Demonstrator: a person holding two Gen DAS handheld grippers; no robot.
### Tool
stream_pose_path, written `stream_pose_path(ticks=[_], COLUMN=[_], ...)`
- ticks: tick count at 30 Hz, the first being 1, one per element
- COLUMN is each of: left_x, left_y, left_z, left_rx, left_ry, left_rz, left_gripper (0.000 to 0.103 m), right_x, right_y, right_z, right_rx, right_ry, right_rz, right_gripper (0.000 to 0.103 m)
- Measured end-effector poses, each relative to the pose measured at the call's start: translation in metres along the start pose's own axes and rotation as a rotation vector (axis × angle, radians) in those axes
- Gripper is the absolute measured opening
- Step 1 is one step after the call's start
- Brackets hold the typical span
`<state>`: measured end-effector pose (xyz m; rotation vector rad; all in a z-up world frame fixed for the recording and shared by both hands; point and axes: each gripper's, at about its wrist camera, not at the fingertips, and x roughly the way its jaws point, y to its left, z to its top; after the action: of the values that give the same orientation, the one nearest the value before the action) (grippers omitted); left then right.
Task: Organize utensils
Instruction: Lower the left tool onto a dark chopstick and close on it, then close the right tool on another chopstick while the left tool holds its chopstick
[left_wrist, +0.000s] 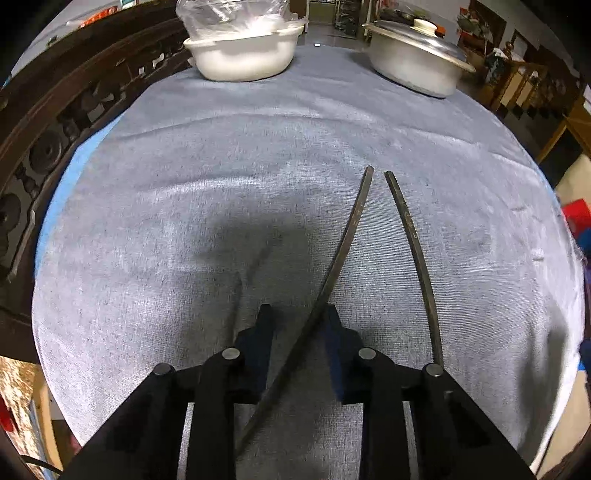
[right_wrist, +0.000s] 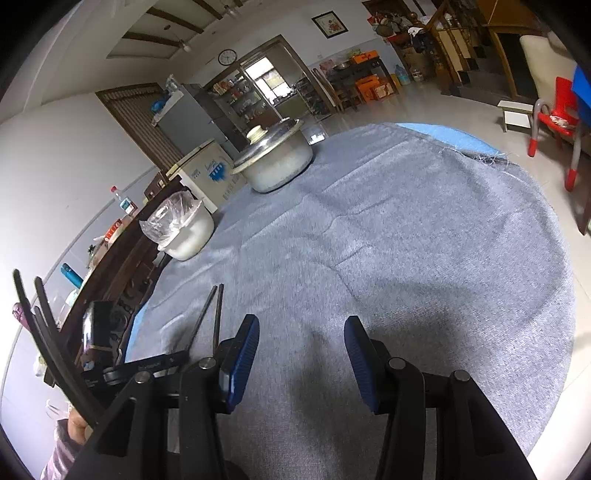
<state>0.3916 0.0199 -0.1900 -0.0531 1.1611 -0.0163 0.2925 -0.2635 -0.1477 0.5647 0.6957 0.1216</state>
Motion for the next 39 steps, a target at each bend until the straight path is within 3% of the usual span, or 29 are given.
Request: stream_pose_path(ticks=[3, 7, 8, 10, 18, 22, 27, 30, 31, 33, 36, 39], left_x=[-0.002, -0.01, -0.011, -0.009, -0.01, -0.02, -0.036, -0.043, -0.044, -0.041, -0.031, -0.021], left_y=[0.004, 0.01, 0.011, 0.018, 0.034, 0.043, 0.053, 0.06, 0.06, 0.059, 0.052, 0.045], left_z=[-0.002, -0.013, -0.016, -0.018, -0.03, -0.033, -0.029, -0.027, -0.025, -0.02, -0.007, 0.012], left_rx=[-0.008, -0.027, -0.039, -0.075, -0.191, -0.192, -0.167, -0.153, -0.146, -0.121, -0.078, -0.026], left_ry=[0.007, -0.007, -0.018, -0.017, 0.018, 0.01, -0.045, -0.061, -0.063, -0.059, -0.042, -0.016], left_rz=[-0.056, -0.139, -0.138, -0.132, -0.212, -0.243, -0.224, -0.212, -0.209, -0.203, -0.201, -0.198], left_gripper=[0.028, 0.029, 0.027, 0.009, 0.008, 0.009, 0.009, 0.009, 0.009, 0.009, 0.009, 0.021], right_x=[0.016, 0.046, 0.055, 0.075, 0.148, 0.18, 0.213, 0.229, 0.231, 0.232, 0.229, 0.228], right_y=[0.01, 0.025, 0.029, 0.041, 0.099, 0.127, 0.151, 0.159, 0.162, 0.164, 0.16, 0.145], right_z=[0.007, 0.025, 0.027, 0.035, 0.04, 0.035, 0.031, 0.026, 0.025, 0.024, 0.026, 0.037], right_rx=[-0.055, -0.124, -0.143, -0.183, -0.331, -0.411, -0.484, -0.531, -0.551, -0.564, -0.593, -0.563], right_ry=[0.048, 0.142, 0.169, 0.229, 0.394, 0.45, 0.501, 0.525, 0.514, 0.516, 0.498, 0.496], right_rz=[0.03, 0.105, 0.11, 0.123, 0.145, 0.122, 0.048, -0.044, -0.066, -0.076, -0.122, -0.153], right_gripper=[0.051, 0.043, 0.043, 0.04, 0.04, 0.04, 0.04, 0.026, 0.016, 0.008, 0.008, 0.007])
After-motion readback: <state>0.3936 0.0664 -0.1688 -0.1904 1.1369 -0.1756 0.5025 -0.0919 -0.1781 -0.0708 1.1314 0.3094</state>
